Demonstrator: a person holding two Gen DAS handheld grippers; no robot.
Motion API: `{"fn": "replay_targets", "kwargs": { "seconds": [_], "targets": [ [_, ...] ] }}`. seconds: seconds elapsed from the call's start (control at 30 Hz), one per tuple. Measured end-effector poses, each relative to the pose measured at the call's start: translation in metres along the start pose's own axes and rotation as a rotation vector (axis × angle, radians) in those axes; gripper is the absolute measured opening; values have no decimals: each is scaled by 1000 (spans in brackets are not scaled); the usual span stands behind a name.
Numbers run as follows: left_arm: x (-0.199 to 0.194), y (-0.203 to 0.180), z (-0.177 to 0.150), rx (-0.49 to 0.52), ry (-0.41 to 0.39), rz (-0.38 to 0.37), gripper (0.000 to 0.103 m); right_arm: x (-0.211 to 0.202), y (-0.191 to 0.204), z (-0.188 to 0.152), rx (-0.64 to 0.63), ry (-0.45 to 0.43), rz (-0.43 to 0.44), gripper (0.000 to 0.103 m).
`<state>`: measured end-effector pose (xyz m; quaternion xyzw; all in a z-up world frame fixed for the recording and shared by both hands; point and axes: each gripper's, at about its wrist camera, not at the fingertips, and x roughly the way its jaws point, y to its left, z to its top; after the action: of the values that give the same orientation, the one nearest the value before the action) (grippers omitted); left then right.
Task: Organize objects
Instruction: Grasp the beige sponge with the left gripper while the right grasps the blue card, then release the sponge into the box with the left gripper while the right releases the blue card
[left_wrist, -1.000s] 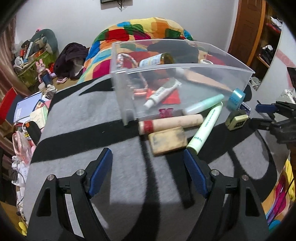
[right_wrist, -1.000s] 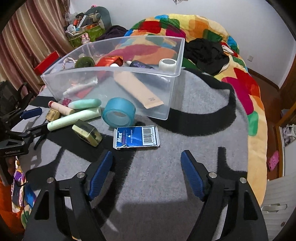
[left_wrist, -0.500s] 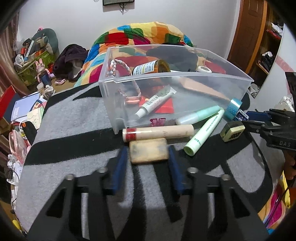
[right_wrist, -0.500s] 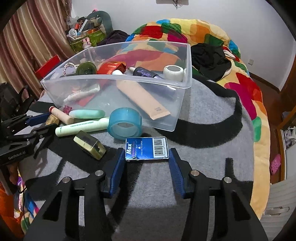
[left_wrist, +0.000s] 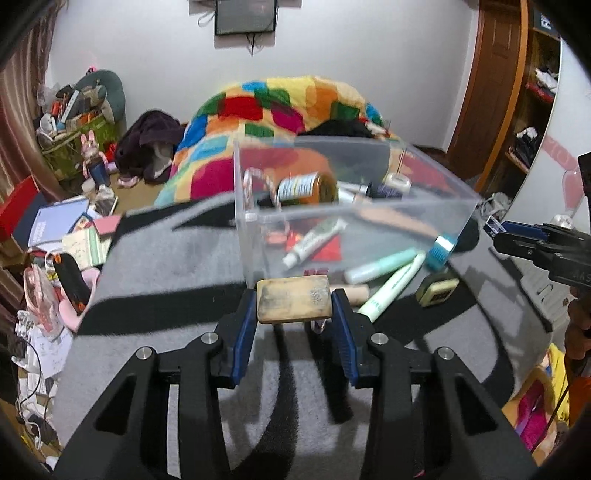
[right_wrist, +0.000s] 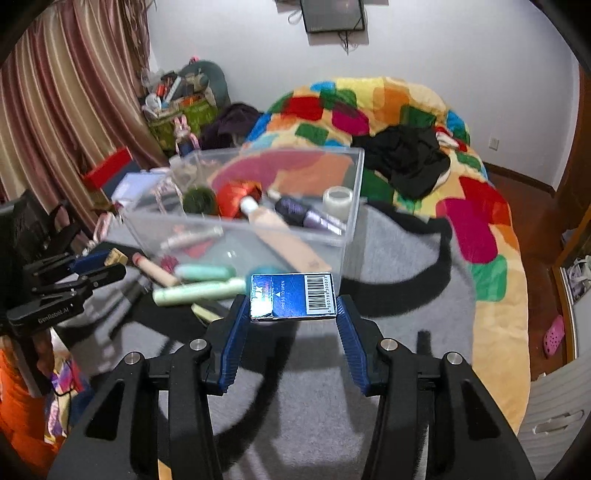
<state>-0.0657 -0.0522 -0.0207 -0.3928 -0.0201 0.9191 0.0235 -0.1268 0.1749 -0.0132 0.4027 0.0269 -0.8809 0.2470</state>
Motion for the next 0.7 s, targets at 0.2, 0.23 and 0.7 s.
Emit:
{"fn": "replay_targets", "kwargs": {
  "seconds": [0.2,0.23,0.7],
  "targets": [
    [-17,-1,23,0,-75,-11,40,-14,4,22,25,-78,13,44],
    [-17,-2,26,-2,-81,-15,40,-15,4,24,29,-83,13,44],
    [23,0,62,-28,-50,-28,40,37,4,59,101,-25,32,44]
  ]
}}
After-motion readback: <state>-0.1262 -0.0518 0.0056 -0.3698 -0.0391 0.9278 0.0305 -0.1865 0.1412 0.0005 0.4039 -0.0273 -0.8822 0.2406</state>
